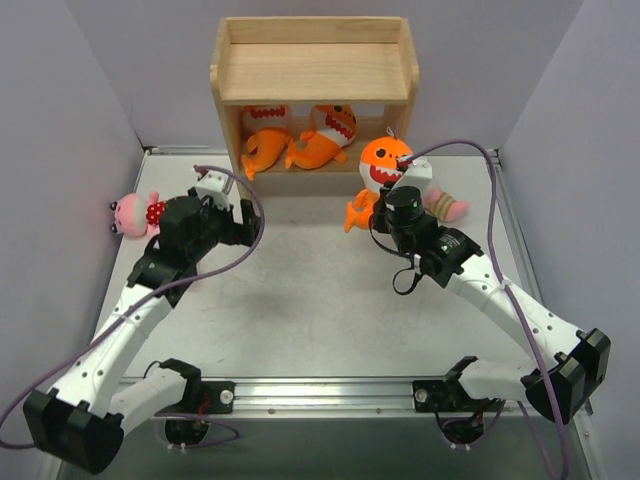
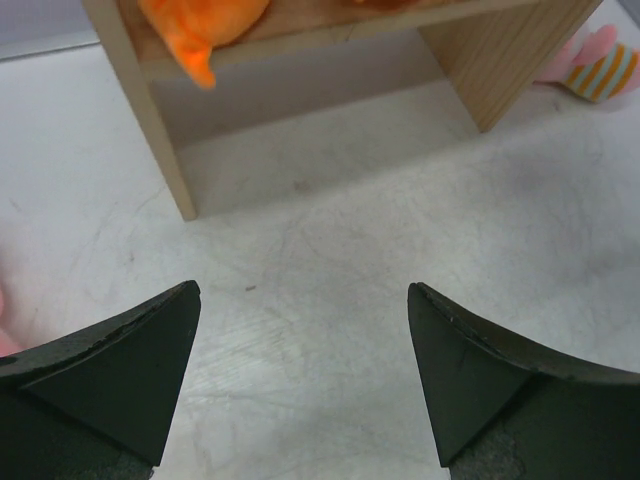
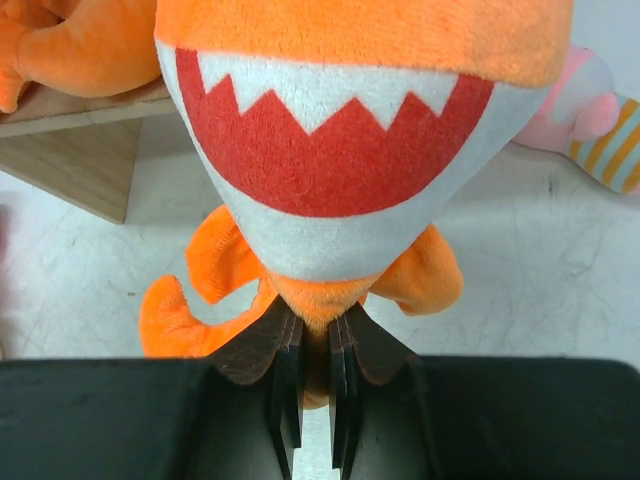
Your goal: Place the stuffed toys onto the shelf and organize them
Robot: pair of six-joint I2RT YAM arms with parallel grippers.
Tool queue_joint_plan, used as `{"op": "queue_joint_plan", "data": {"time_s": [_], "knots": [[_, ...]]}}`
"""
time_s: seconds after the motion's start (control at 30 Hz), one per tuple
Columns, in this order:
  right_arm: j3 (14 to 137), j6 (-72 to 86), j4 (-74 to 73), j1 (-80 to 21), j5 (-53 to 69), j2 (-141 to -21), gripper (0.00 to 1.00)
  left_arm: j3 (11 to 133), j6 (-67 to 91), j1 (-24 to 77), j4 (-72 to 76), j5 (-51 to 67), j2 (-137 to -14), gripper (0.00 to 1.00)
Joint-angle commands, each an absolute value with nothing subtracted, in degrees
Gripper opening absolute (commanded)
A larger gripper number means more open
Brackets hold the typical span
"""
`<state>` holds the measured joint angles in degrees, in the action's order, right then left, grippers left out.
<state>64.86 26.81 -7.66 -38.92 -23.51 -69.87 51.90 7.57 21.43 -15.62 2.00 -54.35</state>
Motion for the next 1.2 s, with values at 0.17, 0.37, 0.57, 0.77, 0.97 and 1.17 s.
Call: {"op": "queue_joint_plan", "data": {"time_s": [0.17, 0.37, 0.57, 0.77, 0.97, 1.17], "knots": [[67.9, 20.6, -5.9, -37.9, -20.9, -70.1, 0.0, 64.3, 19.0, 21.4, 1.2, 6.9, -68.4, 0.93], [68.0, 19.7, -5.4, -37.0, -19.6, -70.1, 0.0, 69.7, 25.0, 22.2, 7.6, 4.8, -78.0, 0.93], [67.9, 19.5, -4.7, -36.4, -17.9, -70.0, 0.0, 73.5, 25.8, 23.6, 11.5, 1.6, -84.5, 0.9], [67.9, 19.5, -4.1, -36.1, -17.4, -70.0, 0.0, 75.5, 25.0, 24.6, 12.8, -3.4, -88.2, 0.88], [69.1, 19.4, -3.9, -35.9, -16.6, -70.7, 0.0, 77.7, 24.9, 24.7, 13.6, -5.0, -91.8, 0.84], [70.9, 18.5, -4.4, -35.4, -15.5, -72.7, 0.0, 79.5, 25.8, 25.6, 15.3, -4.8, -94.5, 0.77]]}}
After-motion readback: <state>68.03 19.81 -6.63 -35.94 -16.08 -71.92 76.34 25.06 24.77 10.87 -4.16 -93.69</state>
